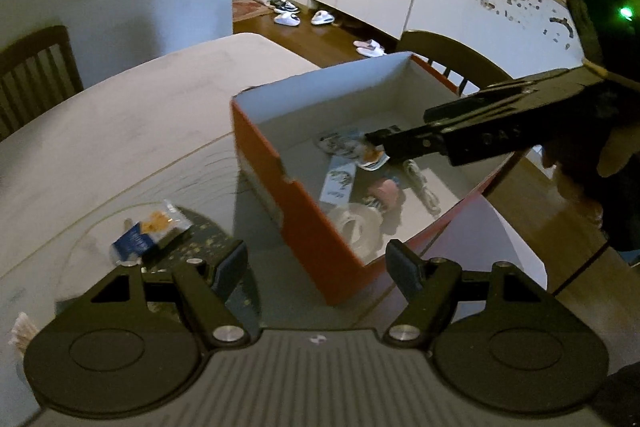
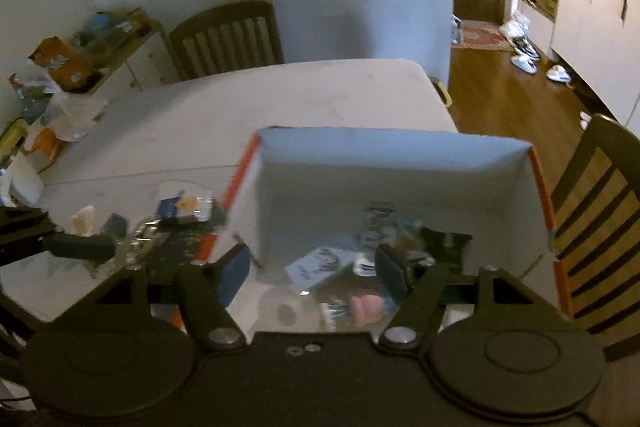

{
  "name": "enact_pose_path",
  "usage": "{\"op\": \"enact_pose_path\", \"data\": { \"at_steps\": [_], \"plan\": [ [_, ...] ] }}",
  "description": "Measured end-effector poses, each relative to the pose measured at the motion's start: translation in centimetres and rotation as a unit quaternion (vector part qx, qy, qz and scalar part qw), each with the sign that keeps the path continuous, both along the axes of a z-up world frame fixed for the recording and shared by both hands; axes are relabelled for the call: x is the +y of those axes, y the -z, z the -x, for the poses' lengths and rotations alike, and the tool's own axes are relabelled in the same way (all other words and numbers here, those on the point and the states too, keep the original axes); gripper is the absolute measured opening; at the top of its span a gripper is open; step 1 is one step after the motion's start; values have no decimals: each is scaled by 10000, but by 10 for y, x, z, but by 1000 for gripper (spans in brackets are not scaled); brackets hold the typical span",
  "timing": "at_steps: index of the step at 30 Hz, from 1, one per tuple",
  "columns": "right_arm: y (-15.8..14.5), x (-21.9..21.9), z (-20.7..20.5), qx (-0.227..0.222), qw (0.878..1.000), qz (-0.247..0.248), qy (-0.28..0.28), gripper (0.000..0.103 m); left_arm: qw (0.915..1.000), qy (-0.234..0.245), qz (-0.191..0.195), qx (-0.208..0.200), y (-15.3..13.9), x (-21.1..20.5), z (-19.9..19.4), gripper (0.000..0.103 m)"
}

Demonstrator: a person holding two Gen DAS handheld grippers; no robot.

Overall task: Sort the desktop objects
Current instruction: 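Move both grippers back to the pile toward the cotton swab bag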

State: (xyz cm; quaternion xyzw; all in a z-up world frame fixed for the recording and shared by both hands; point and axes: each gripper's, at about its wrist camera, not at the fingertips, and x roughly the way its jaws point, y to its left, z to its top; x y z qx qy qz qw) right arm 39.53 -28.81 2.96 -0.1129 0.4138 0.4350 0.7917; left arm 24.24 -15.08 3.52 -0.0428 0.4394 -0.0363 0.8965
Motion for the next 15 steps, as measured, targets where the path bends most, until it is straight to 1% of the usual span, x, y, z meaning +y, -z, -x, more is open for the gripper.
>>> {"op": "enact_pose_path", "data": {
  "at_steps": [4, 10, 12, 15],
  "plan": [
    [-4, 13, 24, -77, 9999, -63, -84, 69, 9999, -134, -13, -77, -2, 20, 13, 75],
    [-10, 39, 53, 16, 9995, -108, -310, 72, 9994, -314, -47, -100, 0, 51, 35, 75],
    [-9, 47, 61, 17, 9994, -122, -316, 72, 9993, -361, -23, -87, 2, 61, 41, 75],
    [-11, 55, 73, -111, 9995, -203, -224, 72, 9989, -466, -4, -56, 4, 76, 51, 75]
  ]
}}
